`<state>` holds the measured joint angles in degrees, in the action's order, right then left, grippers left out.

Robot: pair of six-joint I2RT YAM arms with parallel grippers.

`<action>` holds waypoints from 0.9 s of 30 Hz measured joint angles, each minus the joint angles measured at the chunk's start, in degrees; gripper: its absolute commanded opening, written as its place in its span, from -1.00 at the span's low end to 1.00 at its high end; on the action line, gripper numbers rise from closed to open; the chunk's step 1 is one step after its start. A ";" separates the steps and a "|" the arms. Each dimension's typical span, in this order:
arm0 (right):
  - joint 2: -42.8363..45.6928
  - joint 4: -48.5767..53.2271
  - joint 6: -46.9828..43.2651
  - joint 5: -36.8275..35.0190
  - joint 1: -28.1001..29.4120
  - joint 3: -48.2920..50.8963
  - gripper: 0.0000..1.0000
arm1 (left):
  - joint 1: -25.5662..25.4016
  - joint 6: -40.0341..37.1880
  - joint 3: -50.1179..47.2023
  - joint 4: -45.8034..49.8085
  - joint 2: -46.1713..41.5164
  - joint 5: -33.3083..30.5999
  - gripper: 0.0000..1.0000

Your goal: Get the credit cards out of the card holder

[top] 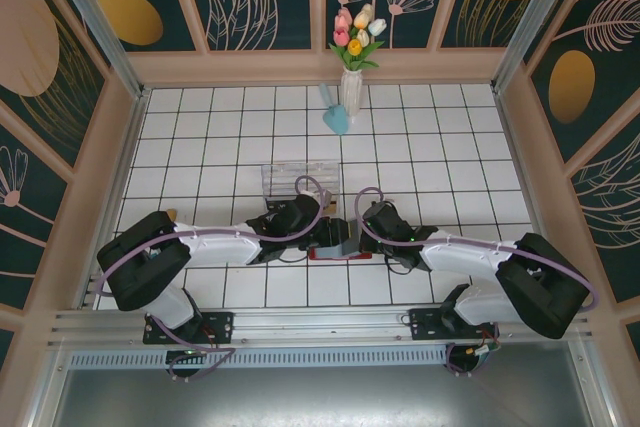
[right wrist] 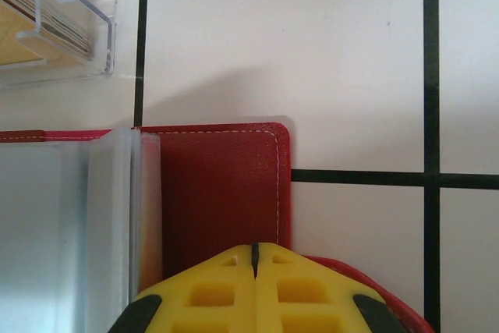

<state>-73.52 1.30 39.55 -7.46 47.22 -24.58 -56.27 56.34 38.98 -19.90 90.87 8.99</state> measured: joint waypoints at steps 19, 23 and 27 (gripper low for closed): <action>7.85 5.03 0.17 -1.57 -0.42 0.00 -0.49 | 0.00 -0.15 -0.76 5.09 0.07 -6.23 -0.54; 7.89 4.94 0.83 -0.52 -0.42 0.00 -0.40 | 0.00 -0.15 -2.69 7.23 -1.03 -8.52 -0.60; 6.93 4.11 1.11 0.83 -0.42 0.00 -0.38 | 0.00 -0.20 -3.87 9.79 -4.02 -11.45 -0.64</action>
<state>-66.59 5.41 40.66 -6.63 46.81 -24.58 -56.27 56.14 35.11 -10.11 86.85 -2.46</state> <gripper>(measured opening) 0.306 0.183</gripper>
